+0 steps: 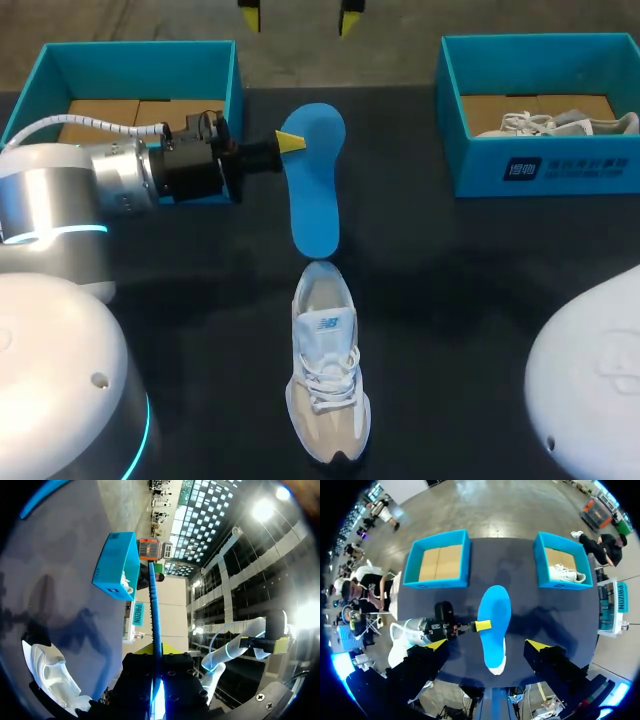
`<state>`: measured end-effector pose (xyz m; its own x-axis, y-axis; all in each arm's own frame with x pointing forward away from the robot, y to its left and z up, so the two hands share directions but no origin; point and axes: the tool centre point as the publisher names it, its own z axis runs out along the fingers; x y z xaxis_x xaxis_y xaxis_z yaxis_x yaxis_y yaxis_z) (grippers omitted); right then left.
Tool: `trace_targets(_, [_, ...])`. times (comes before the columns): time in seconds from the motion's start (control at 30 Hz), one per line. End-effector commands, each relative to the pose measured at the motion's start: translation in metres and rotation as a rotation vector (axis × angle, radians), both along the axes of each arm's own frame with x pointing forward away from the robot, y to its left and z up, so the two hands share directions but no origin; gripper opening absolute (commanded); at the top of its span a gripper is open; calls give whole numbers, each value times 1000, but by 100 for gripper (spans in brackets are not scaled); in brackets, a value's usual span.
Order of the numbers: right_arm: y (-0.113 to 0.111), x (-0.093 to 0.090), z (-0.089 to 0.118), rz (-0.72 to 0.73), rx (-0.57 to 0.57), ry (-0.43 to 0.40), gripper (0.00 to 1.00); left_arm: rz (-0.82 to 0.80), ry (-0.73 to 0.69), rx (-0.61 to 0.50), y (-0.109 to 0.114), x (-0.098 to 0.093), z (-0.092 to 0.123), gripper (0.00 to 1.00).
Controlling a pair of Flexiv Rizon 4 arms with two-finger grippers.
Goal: Take the shoe out of the shoebox, open the shoe tongue, remove and reinsert the insole, then place the shoe into the shoebox
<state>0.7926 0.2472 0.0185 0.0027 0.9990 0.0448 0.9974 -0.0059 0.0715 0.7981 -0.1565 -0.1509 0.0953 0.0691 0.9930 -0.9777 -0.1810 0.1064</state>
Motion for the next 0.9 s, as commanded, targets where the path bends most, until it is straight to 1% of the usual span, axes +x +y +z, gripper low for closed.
trace_targets(0.03, [7, 1, -1, -22, -119, 0, 100, -2, 1, 3, 1, -1, 0, 0])
trace_targets(0.1, [7, 1, -1, -25, -117, -2, 100, -2, 1, 3, 1, -1, 0, 0])
trace_targets(0.13, [7, 1, -1, -14, -67, -9, 100, -2, 1, 3, 1, -1, 0, 0])
trace_targets(0.17, [6, 1, 0, -7, -8, -37, 100, -2, 1, 3, 1, -1, 0, 0])
trace_targets(0.23, [1, 1, 0, -3, 70, -28, 100, -2, 1, 3, 1, -1, 0, 0])
trace_targets(0.3, [-6, 1, 0, -2, 175, -54, 100, -2, 1, 3, 1, -1, 0, 0])
trace_targets(0.33, [-10, 1, -1, 1, 226, -32, 100, -2, 1, 3, 1, -1, 0, 0])
trace_targets(0.4, [-18, 1, -2, -5, 311, -40, 100, -2, 1, 3, 1, -1, 0, 0])
trace_targets(0.43, [-21, 2, -2, -10, 347, -11, 100, -2, 1, 3, 1, -1, 0, 0])
trace_targets(0.5, [-30, 2, -3, -1, 473, -43, 100, -2, 1, 3, 1, -1, 0, 0])
trace_targets(0.57, [-37, 1, -3, -25, 525, -30, 100, -2, 1, 3, 1, -1, 0, 0])
trace_targets(0.63, [-42, 2, -7, -28, 619, -22, 100, -2, 1, 3, 1, -1, 0, 0])
trace_targets(0.67, [-44, 1, -9, -37, 642, -7, 100, -2, 1, 3, 1, -1, 0, 0])
trace_targets(0.7, [-47, 2, -11, -41, 689, 19, 100, -2, 1, 3, 1, -1, 0, 0])
trace_targets(0.73, [-49, 2, -13, -31, 742, -2, 100, -2, 1, 3, 1, -1, 0, 0])
trace_targets(0.77, [-51, 1, -13, -38, 766, 10, 100, -2, 1, 3, 1, -1, 0, 0])
trace_targets(0.8, [-52, 2, -15, -43, 796, 41, 100, -2, 1, 3, 1, -1, 0, 0])
trace_targets(0.83, [-54, 2, -16, -25, 861, 8, 100, -2, 1, 3, 1, -1, 0, 0])
trace_targets(0.9, [-56, 2, -18, -25, 919, 19, 100, -2, 1, 3, 1, -1, 0, 0])
